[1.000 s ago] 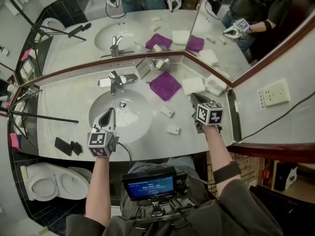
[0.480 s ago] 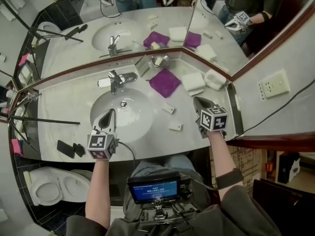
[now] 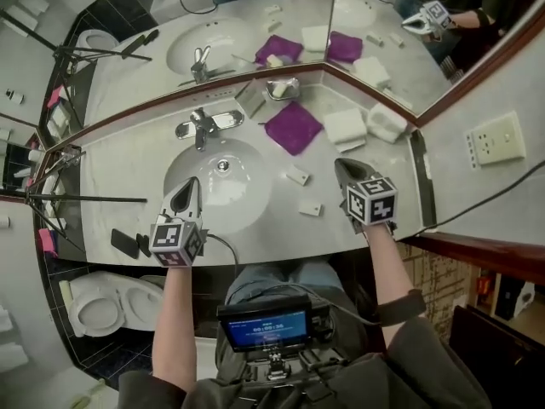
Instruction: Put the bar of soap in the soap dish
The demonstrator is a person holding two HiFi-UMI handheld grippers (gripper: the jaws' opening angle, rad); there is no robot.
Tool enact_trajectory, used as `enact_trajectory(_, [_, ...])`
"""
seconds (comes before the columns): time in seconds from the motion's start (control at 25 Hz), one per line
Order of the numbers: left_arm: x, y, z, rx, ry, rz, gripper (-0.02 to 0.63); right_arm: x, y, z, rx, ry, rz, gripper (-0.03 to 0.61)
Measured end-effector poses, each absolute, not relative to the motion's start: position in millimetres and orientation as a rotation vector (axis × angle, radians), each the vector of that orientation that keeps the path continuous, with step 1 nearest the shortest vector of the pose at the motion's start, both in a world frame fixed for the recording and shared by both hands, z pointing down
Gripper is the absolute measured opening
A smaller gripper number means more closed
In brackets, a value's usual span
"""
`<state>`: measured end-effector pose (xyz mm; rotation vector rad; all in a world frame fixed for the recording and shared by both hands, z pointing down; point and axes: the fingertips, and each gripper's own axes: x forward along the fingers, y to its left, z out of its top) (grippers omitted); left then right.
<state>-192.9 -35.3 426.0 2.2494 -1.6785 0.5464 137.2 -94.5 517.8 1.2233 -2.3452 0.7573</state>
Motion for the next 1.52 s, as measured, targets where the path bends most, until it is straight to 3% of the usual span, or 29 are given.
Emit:
enact_trajectory(1.12, [-149.7,-110.7,444.0,2.7,-1.109,0.748,0.0,85.4,-32.9,529.5,1.546,-2.189,0.809,0.006])
enact_trajectory(1.28, [-123.5,-129.7,448.8,2.745,-1.037,0.826,0.041,86.8,-40.3,531.4,1.53,-2.205,0.812,0.006])
enact_trajectory(1.52, [-80.0,-155.1,467.8,2.838,-0.765,1.096,0.21,95.4,-37.2,538.3,1.551,-2.211,0.853,0.006])
